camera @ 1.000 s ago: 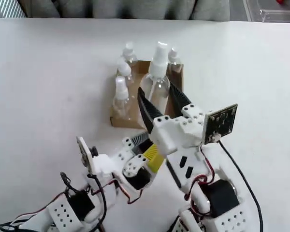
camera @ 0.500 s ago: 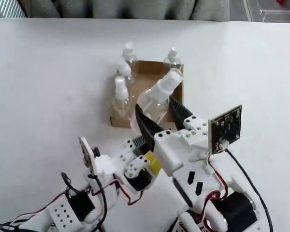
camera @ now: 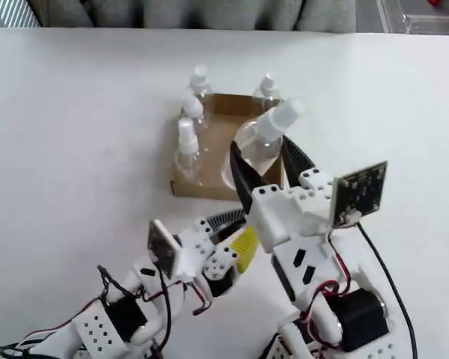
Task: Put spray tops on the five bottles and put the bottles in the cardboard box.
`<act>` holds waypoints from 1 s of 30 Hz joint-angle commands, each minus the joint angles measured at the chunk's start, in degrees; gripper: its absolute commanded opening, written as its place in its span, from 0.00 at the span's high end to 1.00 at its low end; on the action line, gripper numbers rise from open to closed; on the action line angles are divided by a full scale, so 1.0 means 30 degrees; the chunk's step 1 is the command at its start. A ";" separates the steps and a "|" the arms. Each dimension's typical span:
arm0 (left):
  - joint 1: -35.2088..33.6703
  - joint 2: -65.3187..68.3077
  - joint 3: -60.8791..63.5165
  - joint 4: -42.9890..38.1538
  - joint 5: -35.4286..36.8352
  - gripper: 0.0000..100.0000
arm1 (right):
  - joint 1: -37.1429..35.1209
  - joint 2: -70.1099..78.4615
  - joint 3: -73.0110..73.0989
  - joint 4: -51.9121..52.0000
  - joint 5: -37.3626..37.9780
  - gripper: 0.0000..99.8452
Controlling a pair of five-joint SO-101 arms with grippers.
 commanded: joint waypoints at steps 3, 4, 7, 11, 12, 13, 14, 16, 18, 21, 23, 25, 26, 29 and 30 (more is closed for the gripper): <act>-0.1392 -0.0161 -0.2432 0.6711 -0.2256 0.98 | 0.0513 0.0132 0.1114 -0.1714 0.0234 0.99; -0.2242 -0.0161 -0.2872 0.8264 -0.2842 0.98 | 0.0747 0.0132 0.1377 -0.2037 0.0234 0.99; -0.5465 -0.0249 -0.3897 1.2161 -0.4630 0.98 | 0.1421 0.0132 0.2579 -0.3355 0.0234 0.99; -1.0095 -0.1919 -0.4044 1.4652 -0.5304 0.98 | 0.2037 0.0161 0.4659 -0.5670 0.0440 0.99; -1.1209 -0.2564 -0.4015 1.5209 -0.5363 0.98 | 0.2066 0.0161 0.5187 -0.6227 0.0938 0.99; -1.2293 -0.3267 -0.3927 1.5883 -0.5333 0.98 | 0.2066 0.0161 0.5656 -0.6725 0.1377 0.99; -1.3260 -0.4088 -0.3692 1.6498 -0.5333 0.98 | 0.2066 0.0161 0.6066 -0.7223 0.1670 0.99; -1.4842 -0.5788 -0.2696 1.7319 -0.5363 0.98 | 0.2066 0.0161 0.6652 -0.8073 0.1963 0.99; -1.5868 -0.6344 -0.1641 1.7377 -0.5363 0.98 | 0.2066 0.0161 0.6974 -0.8689 0.2051 0.99; -1.7128 -0.5817 -0.0381 1.7260 -0.5363 0.98 | 0.1949 0.0659 0.6916 -0.8923 0.2110 0.99; -1.7744 -0.5788 -0.0176 1.7143 -0.5363 0.98 | 0.2037 0.1597 0.6886 -0.9597 0.1993 0.99; -1.8183 -0.5817 -0.0205 1.7289 -0.5363 0.98 | 0.2095 0.2857 0.7033 -1.1092 0.1963 0.99; -1.8359 -0.5788 -0.0205 1.7348 -0.5363 0.98 | 0.2095 0.3560 0.7033 -1.1824 0.1963 0.99; -1.8564 -0.5788 -0.0205 1.8462 -0.5392 0.98 | 0.2095 0.5553 0.7033 -1.3700 0.1963 0.99; -1.8564 -0.5788 -0.0205 1.8637 -0.5392 0.98 | 0.2095 0.6169 0.7033 -1.4286 0.1963 0.99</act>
